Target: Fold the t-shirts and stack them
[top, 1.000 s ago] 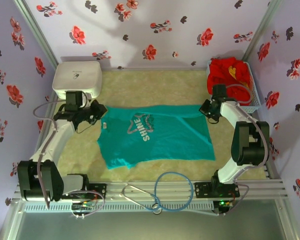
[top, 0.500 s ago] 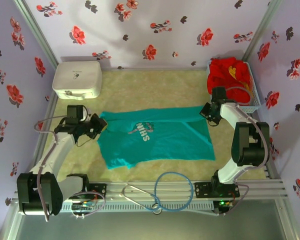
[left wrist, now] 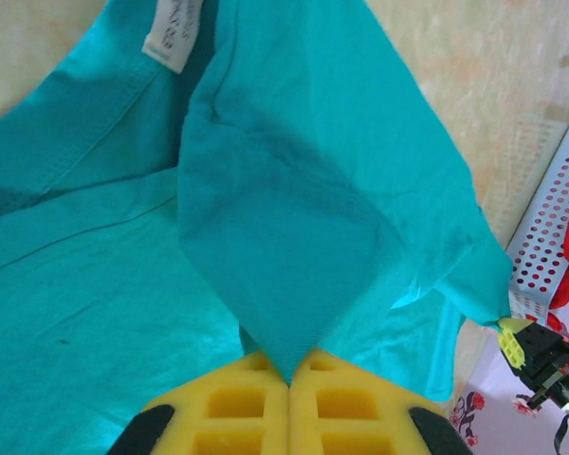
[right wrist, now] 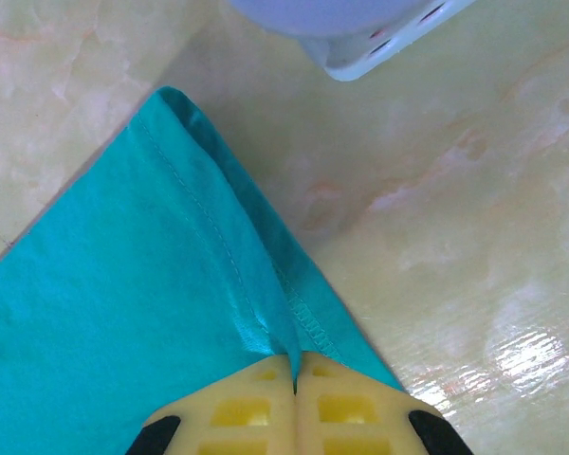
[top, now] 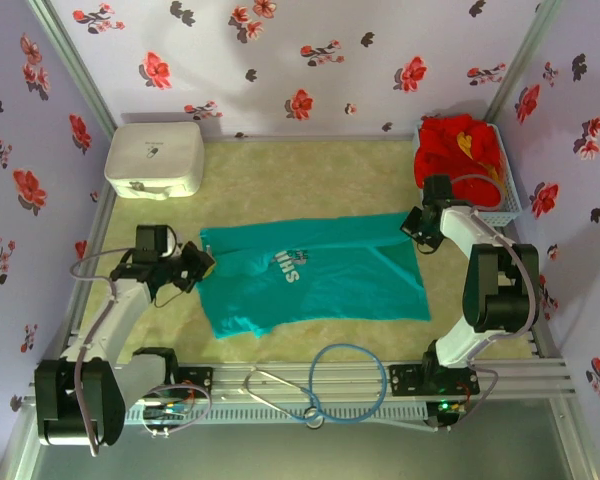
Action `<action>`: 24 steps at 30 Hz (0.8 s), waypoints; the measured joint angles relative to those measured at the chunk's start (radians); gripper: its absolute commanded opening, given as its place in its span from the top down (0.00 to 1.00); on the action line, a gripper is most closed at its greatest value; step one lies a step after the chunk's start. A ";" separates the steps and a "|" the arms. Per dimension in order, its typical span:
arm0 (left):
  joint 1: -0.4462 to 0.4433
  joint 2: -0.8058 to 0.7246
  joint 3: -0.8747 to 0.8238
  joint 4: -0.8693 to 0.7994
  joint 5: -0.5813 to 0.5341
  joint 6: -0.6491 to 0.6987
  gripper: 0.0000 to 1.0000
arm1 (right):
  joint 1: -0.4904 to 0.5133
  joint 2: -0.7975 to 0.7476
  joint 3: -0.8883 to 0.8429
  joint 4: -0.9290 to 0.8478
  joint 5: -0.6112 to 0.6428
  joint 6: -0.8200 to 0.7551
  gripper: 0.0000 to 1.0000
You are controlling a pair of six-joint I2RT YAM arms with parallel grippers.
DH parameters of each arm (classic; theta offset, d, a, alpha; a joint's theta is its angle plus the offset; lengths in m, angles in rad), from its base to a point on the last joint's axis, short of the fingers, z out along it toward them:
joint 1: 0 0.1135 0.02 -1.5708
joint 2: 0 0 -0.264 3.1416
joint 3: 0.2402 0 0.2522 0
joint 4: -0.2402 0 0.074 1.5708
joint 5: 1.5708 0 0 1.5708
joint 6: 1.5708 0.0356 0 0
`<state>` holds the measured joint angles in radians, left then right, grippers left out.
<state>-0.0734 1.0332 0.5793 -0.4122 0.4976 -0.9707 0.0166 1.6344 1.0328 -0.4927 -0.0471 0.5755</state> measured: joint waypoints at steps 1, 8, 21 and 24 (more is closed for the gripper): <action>0.000 -0.002 -0.013 0.001 -0.001 -0.002 1.00 | 0.000 0.000 0.000 0.000 0.000 0.000 1.00; 0.000 -0.002 -0.076 0.005 -0.038 -0.002 0.74 | 0.000 0.002 -0.002 0.000 -0.004 0.000 0.85; 0.008 0.148 0.214 -0.158 -0.231 0.201 0.62 | 0.025 -0.045 -0.003 -0.006 -0.009 -0.027 0.30; 0.008 0.240 0.264 -0.115 -0.236 0.238 0.64 | 0.060 -0.051 0.017 -0.005 -0.009 -0.041 0.27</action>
<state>-0.0650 1.2732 0.8436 -0.5270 0.2615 -0.7322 0.0769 1.5837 1.0496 -0.4980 -0.0563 0.5346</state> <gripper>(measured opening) 0.375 0.716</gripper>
